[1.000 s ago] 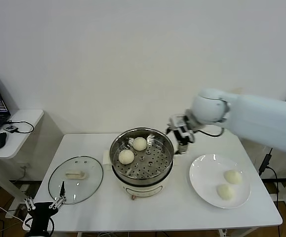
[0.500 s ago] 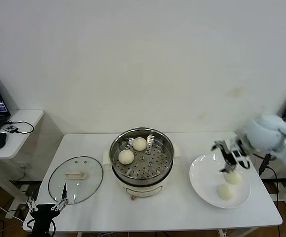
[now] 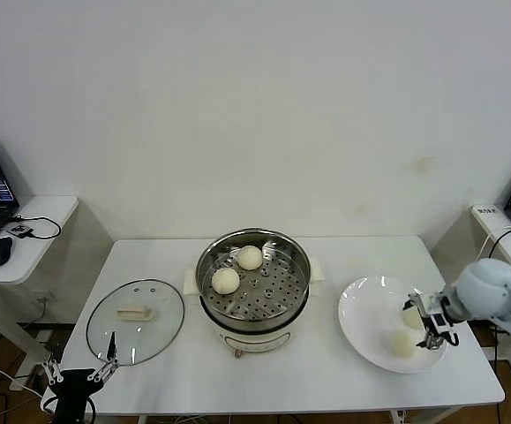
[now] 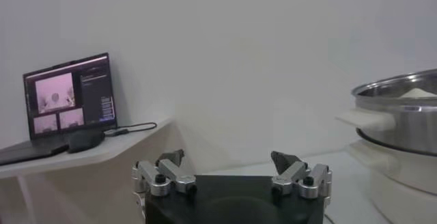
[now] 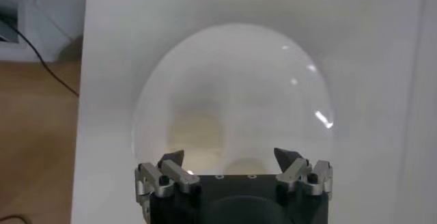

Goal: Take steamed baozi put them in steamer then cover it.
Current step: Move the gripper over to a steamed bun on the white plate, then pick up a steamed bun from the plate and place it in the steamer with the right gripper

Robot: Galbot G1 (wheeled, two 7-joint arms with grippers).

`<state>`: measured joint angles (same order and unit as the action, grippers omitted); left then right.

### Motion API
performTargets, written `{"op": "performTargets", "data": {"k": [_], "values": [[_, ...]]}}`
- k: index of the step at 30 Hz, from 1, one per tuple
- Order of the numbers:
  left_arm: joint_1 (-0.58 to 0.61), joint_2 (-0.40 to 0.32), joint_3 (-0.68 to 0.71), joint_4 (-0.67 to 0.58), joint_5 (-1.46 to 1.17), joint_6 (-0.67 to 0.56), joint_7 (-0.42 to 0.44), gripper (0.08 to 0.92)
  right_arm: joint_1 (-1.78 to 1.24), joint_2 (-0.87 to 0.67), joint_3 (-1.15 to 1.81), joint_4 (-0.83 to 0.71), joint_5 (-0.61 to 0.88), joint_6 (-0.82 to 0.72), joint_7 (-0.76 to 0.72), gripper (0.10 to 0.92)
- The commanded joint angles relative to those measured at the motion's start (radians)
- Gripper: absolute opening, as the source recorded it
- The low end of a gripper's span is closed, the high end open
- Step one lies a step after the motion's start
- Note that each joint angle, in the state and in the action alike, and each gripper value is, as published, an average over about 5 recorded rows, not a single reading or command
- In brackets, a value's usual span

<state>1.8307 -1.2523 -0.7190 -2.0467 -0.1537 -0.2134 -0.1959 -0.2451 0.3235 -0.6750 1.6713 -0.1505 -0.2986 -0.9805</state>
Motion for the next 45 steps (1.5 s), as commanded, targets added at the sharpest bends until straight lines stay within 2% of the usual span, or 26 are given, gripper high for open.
{"op": "performTargets", "data": {"k": [1,12,36,41,45], "values": [[0.003,-0.001,-0.003,0.001,0.0,-0.001,0.0,0.823,-0.17,0.034,0.123,-0.036,-0.047,0.008,0.004,0.797],[0.002,-0.005,-0.007,0.004,-0.001,-0.001,-0.001,0.823,-0.181,0.08,0.123,-0.079,-0.087,0.007,0.021,0.746],[-0.007,-0.005,-0.007,0.01,-0.004,-0.002,-0.004,0.823,-0.137,0.091,0.126,-0.08,-0.074,0.0,0.018,0.542],[-0.007,-0.003,-0.007,0.009,-0.004,-0.003,-0.004,0.823,-0.071,0.073,0.112,-0.061,-0.042,-0.005,0.018,0.513],[-0.011,0.0,-0.006,0.006,-0.005,-0.002,-0.003,0.823,0.105,0.054,0.011,-0.04,0.022,-0.011,0.016,0.515]]}}
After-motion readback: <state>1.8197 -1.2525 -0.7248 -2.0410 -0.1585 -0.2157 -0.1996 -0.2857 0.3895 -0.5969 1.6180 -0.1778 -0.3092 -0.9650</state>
